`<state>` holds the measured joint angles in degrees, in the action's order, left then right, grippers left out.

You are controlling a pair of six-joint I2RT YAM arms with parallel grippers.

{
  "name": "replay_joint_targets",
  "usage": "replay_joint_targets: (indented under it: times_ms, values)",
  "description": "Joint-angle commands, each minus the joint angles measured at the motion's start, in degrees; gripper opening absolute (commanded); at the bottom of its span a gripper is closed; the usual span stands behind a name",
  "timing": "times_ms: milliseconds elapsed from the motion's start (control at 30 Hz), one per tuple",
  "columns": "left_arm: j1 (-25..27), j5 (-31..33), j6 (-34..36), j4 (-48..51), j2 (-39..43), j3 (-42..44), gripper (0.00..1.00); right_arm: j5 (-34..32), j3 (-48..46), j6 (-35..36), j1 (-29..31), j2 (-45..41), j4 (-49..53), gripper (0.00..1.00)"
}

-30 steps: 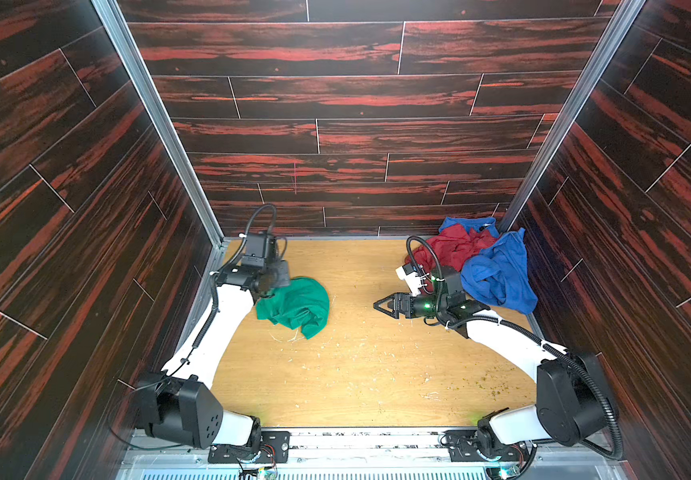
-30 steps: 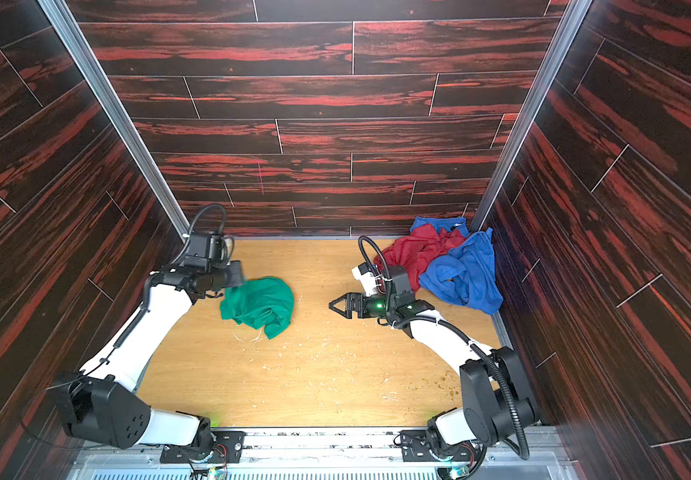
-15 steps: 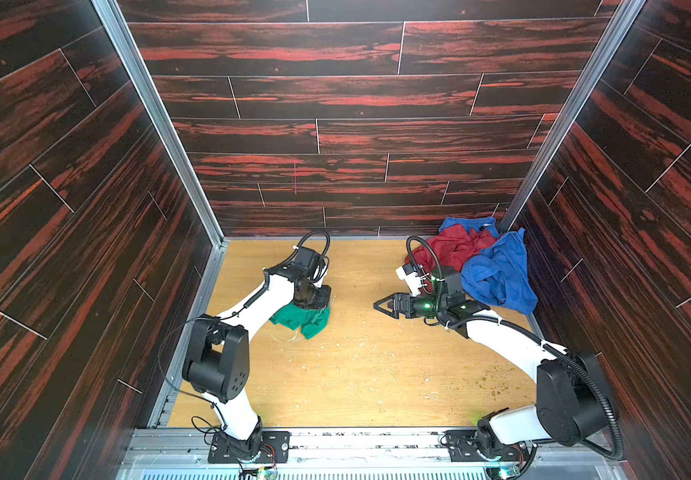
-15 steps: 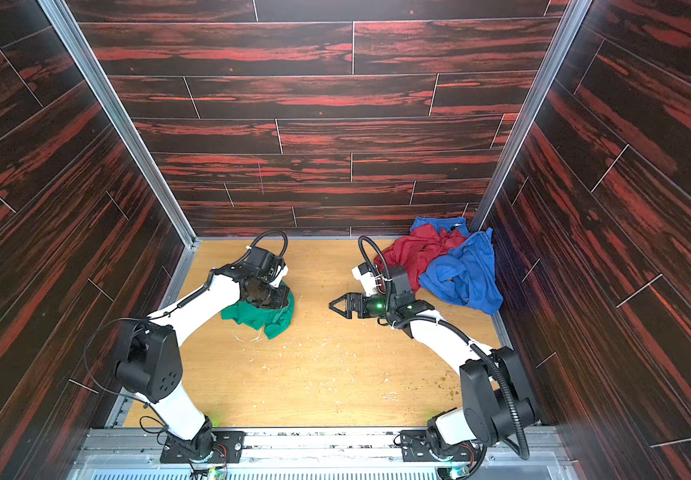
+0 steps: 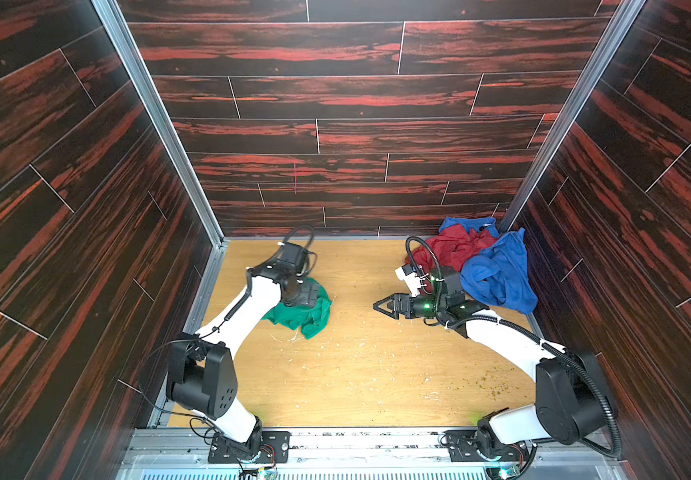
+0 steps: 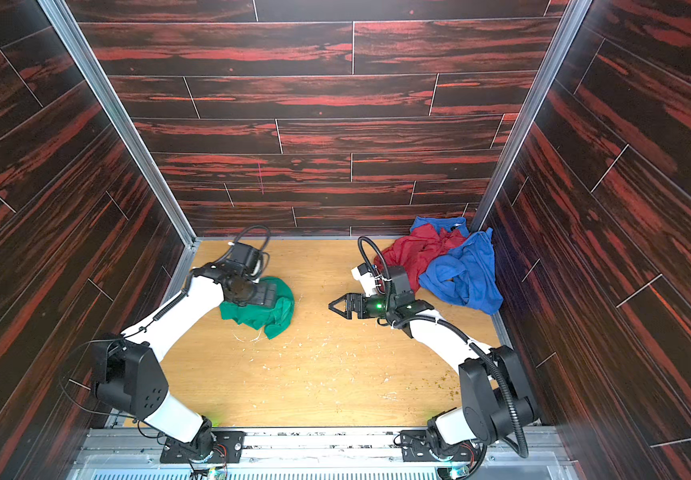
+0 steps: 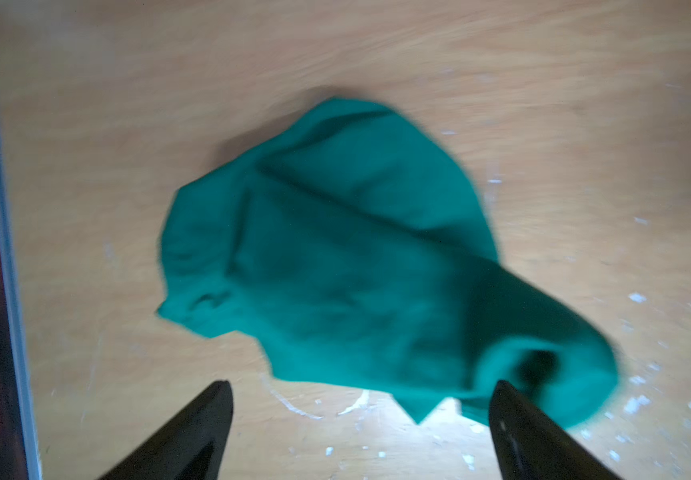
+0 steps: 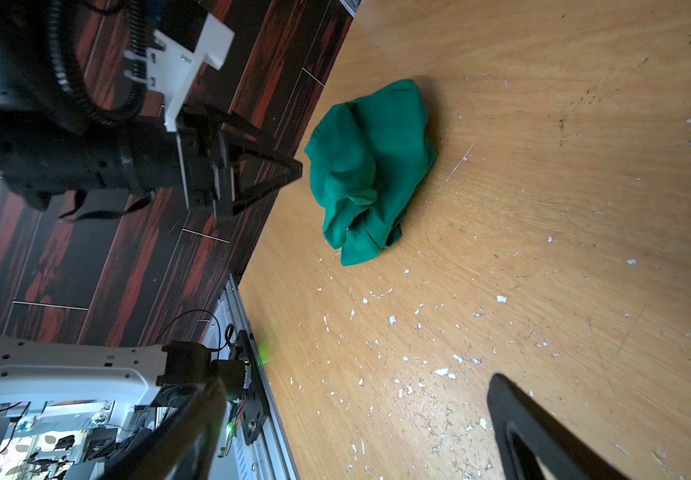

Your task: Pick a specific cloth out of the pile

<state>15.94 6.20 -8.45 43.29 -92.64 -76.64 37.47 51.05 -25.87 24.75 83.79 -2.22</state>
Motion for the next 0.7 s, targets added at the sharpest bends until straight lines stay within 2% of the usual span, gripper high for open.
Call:
replay_joint_targets:
  times_ms: [0,33,100,200,333,500,667]
  values:
    - [-0.70,-6.67,-0.47,-0.67,-0.78,0.95,0.99,0.87,0.02,1.07,0.21,1.22,0.54,0.99]
    - [-0.13,-8.66,-1.46,-1.76,-0.64,1.26,0.99,0.77,-0.15,1.10,0.21,1.10,0.72,0.99]
    - [2.60,-8.38,-2.22,-4.28,0.87,2.87,0.99,0.60,-0.49,1.01,0.21,0.72,0.68,0.99]
    - [7.94,-2.90,-1.69,-6.85,3.76,7.02,0.99,0.37,-1.29,0.69,0.21,0.35,0.06,0.99]
    - [11.41,5.95,-3.45,-5.22,3.37,9.65,0.99,1.29,-1.09,0.50,0.21,1.02,-0.27,0.99]
    - [14.44,17.14,-4.54,-4.19,-1.76,8.75,0.99,1.15,-0.34,0.91,0.24,1.11,0.11,0.99]
    - [16.27,21.31,-2.48,-4.66,-10.35,3.56,0.99,0.98,-0.73,0.64,0.21,0.72,0.14,0.99]
